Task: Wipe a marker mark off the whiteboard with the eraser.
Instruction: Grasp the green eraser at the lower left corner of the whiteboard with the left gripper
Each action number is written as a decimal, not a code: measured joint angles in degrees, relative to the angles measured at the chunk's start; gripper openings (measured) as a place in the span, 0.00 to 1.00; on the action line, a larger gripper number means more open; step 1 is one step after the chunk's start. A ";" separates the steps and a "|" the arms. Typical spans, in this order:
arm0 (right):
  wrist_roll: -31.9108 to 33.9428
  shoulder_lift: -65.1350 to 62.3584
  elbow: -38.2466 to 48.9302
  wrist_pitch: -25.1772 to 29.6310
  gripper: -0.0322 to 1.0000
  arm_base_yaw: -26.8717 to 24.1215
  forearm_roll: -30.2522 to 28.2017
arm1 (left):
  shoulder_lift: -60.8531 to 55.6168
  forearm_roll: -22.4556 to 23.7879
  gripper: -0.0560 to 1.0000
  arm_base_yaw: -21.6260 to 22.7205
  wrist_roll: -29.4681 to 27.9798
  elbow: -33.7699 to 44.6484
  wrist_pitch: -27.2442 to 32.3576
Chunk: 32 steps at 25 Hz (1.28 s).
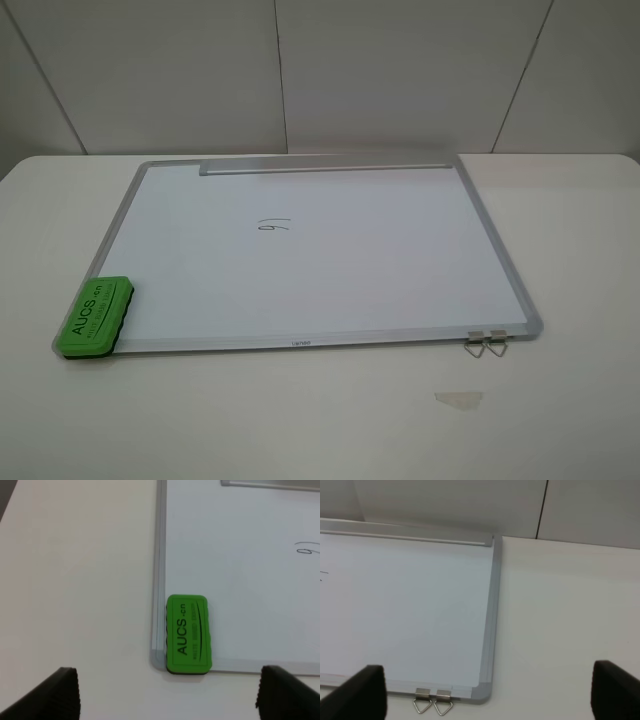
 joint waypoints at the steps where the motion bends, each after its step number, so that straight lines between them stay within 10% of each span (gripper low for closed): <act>1: 0.00 0.00 0.00 0.00 0.82 0.00 0.00 | 2.82 -0.12 0.74 0.00 -0.38 -1.92 0.00; 15: 0.00 0.00 0.00 0.00 0.82 0.00 0.00 | 41.50 -1.40 0.74 0.00 -1.51 -10.54 1.81; 32: 0.00 0.00 0.00 0.00 0.82 0.00 0.00 | 67.60 -8.35 0.74 0.00 1.69 -10.60 -14.53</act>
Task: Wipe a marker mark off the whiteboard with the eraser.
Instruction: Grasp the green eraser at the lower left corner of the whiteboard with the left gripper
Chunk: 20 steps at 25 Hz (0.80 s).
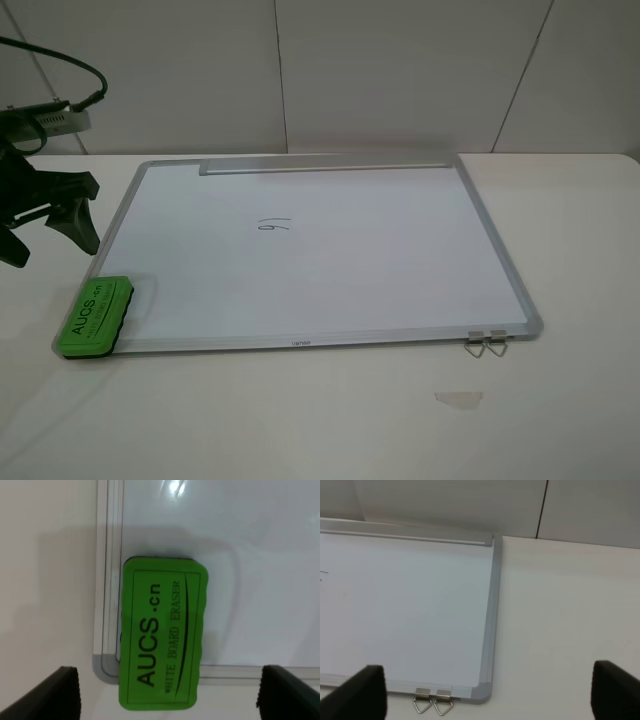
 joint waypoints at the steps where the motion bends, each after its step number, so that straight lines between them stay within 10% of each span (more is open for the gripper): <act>1: 0.00 0.00 0.00 0.00 0.82 0.00 0.00 | 1.33 -0.06 0.74 0.00 0.31 0.00 -0.43; 20: 0.00 0.00 0.00 0.00 0.82 0.00 0.00 | 17.82 -3.84 0.74 0.00 4.65 1.91 -9.19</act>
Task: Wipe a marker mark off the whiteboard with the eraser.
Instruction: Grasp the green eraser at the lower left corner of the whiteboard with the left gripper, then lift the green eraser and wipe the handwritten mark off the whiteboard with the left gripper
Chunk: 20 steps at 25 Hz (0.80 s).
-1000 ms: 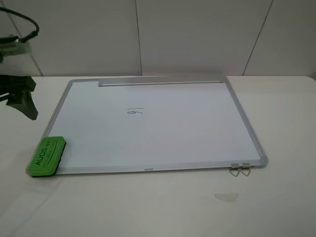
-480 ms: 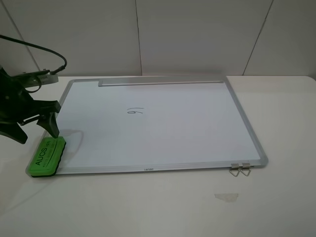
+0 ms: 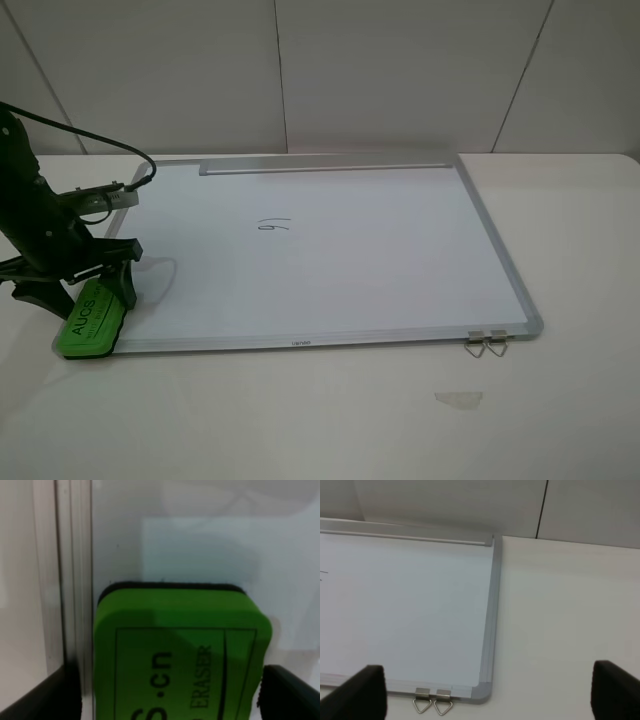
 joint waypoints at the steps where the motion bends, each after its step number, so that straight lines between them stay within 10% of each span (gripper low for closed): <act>1: 0.00 0.00 0.00 0.00 0.82 0.00 0.00 | 0.00 -0.04 0.74 0.00 0.06 0.00 -0.05; 20: 0.00 0.00 0.00 0.00 0.82 0.00 0.00 | 0.45 -0.46 0.61 0.00 0.59 -0.06 0.47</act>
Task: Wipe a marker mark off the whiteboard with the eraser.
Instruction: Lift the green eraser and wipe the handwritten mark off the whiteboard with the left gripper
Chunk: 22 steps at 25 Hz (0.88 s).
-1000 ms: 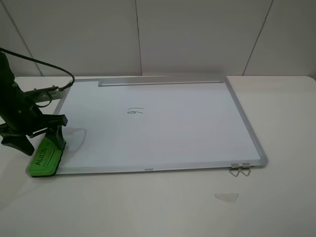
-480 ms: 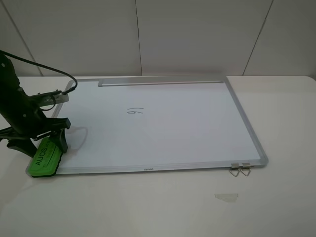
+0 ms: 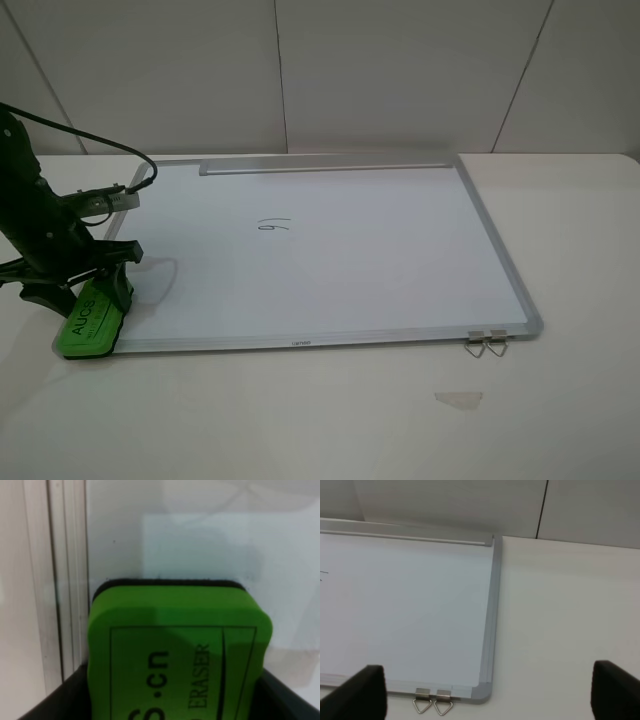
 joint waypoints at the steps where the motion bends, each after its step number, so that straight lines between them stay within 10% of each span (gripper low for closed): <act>1: 0.00 0.00 0.00 0.00 0.82 0.00 0.00 | -0.06 0.00 0.61 0.00 0.00 -0.06 0.12; 14: 0.00 0.00 0.00 0.00 0.82 0.00 0.00 | -8.24 -0.51 0.61 -0.31 5.47 -13.06 16.24; 22: 0.00 0.00 0.00 0.00 0.82 0.00 0.00 | -7.42 -0.23 0.61 -10.32 8.15 -25.85 16.85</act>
